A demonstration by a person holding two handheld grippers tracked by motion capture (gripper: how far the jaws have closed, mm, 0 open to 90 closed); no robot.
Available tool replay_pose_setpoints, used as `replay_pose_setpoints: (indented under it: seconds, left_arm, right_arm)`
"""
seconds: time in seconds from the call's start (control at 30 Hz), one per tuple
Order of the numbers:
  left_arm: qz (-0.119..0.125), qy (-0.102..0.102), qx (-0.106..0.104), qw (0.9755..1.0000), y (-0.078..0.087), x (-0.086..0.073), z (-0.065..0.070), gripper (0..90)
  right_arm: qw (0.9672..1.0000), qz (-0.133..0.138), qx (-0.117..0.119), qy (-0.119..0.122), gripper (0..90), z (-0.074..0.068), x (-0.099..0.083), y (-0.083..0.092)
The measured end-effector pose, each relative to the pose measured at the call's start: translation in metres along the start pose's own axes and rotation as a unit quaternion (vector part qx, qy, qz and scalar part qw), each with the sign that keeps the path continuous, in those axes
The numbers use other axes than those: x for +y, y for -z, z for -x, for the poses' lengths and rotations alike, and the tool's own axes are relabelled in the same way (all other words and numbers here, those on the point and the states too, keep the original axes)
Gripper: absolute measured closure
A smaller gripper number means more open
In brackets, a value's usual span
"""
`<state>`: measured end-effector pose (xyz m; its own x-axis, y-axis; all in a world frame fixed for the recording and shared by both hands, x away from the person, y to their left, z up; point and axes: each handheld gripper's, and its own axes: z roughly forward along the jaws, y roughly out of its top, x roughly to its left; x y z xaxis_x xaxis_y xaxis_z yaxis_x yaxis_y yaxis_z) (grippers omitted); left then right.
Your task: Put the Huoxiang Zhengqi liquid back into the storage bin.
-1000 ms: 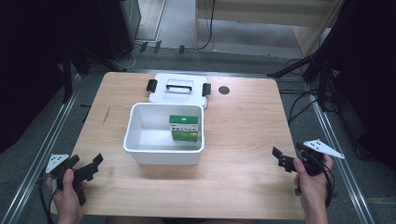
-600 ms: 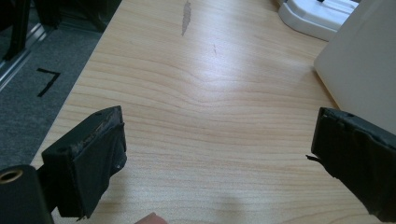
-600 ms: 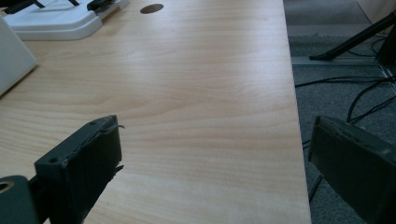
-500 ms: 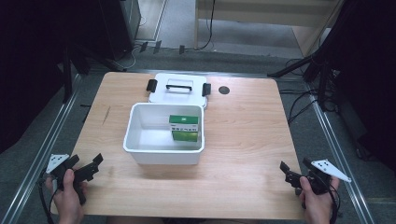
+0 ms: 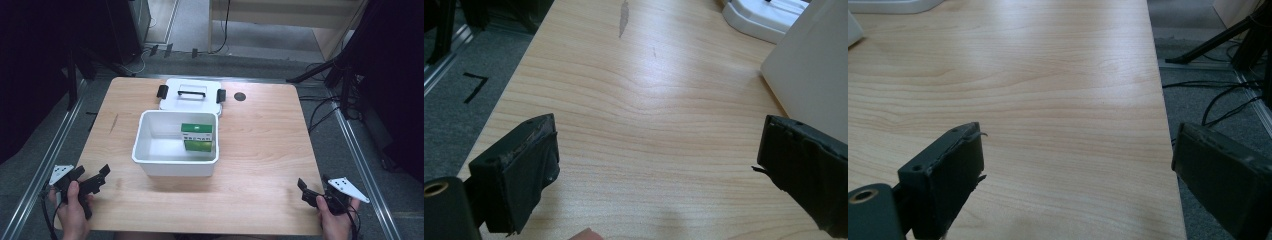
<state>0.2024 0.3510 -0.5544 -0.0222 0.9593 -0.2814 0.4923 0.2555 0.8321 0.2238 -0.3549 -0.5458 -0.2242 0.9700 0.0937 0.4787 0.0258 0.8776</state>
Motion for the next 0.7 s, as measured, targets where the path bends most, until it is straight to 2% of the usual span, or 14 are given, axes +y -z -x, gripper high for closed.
replay_pose_setpoints:
  seconds: [0.07, 0.17, 0.4, 0.57, 0.6, 0.63, 0.67, 0.7]
  left_arm:
    - [0.0, 0.0, 0.0, 1.0, 0.0, 0.0, -0.0001, 4.0]
    - [0.0, 0.0, 0.0, 1.0, 0.0, 0.0, -0.0001, 4.0]
    - [-0.002, 0.001, -0.001, 1.0, 0.0003, 0.0001, -0.0003, 4.0]
    - [-0.002, -0.003, 0.0, 1.0, 0.0002, -0.0002, 0.0006, 4.0]
    - [-0.002, -0.003, 0.0, 1.0, 0.0001, -0.0001, 0.0006, 4.0]
    - [-0.002, -0.003, 0.0, 1.0, 0.0001, -0.0001, 0.0006, 4.0]
    - [-0.002, -0.002, 0.0, 1.0, 0.0001, -0.0001, 0.0005, 4.0]
    - [-0.002, -0.002, 0.0, 1.0, 0.0001, -0.0001, 0.0005, 4.0]
  right_arm:
    - [0.9998, 0.002, -0.002, -0.017, 7.8, 0.0028, 0.0008, -0.0011]
    - [0.9998, -0.001, -0.005, -0.021, 12.6, 0.0028, 0.0013, -0.0022]
    - [0.9998, -0.013, -0.014, -0.005, 12.5, -0.0012, 0.0019, -0.0045]
    - [0.9998, -0.018, -0.007, 0.0, 13.1, -0.0013, 0.0023, -0.0057]
    - [0.9997, -0.022, 0.01, 0.0, 16.3, 0.0001, 0.0026, -0.0061]
    - [0.9997, -0.022, 0.01, 0.0, 16.3, 0.0001, 0.0026, -0.0061]
    - [0.9996, -0.024, 0.011, -0.002, 24.1, 0.0005, 0.0029, -0.0067]
    - [0.9996, -0.024, 0.011, -0.002, 24.1, 0.0005, 0.0029, -0.0067]
